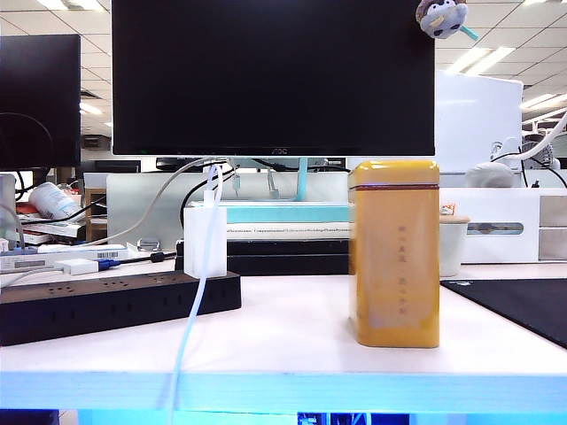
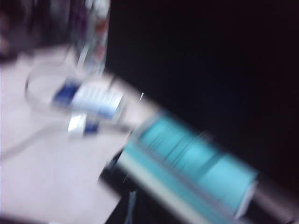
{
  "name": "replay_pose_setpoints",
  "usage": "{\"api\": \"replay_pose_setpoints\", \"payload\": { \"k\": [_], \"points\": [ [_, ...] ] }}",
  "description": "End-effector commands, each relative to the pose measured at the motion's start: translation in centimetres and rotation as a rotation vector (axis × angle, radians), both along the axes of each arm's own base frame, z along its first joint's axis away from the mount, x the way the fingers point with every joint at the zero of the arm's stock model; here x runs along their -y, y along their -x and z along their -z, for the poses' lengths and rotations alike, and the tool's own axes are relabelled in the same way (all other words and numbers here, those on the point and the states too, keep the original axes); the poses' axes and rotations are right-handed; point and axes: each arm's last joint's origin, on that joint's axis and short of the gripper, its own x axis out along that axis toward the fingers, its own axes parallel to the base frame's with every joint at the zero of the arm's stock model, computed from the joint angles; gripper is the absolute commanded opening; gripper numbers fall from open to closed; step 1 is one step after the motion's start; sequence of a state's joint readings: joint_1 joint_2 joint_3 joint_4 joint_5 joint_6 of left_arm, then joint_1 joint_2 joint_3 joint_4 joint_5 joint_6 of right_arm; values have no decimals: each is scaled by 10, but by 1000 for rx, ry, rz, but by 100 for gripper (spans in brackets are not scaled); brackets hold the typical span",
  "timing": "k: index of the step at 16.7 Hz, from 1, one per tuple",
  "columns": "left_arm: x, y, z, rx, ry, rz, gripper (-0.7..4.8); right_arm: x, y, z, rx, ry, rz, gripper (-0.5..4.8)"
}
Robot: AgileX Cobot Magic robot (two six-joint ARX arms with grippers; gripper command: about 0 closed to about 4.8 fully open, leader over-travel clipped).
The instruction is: Plug the white charger into the left socket.
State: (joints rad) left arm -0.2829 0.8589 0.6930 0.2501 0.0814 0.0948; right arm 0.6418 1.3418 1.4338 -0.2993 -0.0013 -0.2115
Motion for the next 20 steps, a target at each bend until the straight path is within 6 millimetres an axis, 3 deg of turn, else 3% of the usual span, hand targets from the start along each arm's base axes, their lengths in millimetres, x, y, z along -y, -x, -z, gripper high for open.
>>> {"api": "replay_pose_setpoints", "payload": {
  "k": [1,3,5,7,9,11,14,18,20],
  "points": [
    [-12,38,-17,52,24,-17,26,33,36,-35,102,-68,24,-5],
    [-23,78,-26,97,61,-13,25,57,66,-47,112,-79,39,-6],
    [-34,115,-24,113,64,-13,12,69,82,-48,111,-84,59,-6],
    [-44,147,-9,43,46,-27,11,71,86,-26,69,-90,63,-6],
    [-50,163,2,4,40,-86,11,71,85,9,31,-119,72,-6],
    [-50,162,7,-16,35,-108,-4,73,86,40,46,-137,120,-6],
    [-44,146,31,-95,59,-55,-4,81,90,84,17,-95,275,-5],
    [-40,129,52,-91,62,-85,-4,84,95,123,-90,-82,288,-5],
    [-37,118,77,-151,42,-79,-4,85,96,154,-176,-76,298,-5]
  ]
}}
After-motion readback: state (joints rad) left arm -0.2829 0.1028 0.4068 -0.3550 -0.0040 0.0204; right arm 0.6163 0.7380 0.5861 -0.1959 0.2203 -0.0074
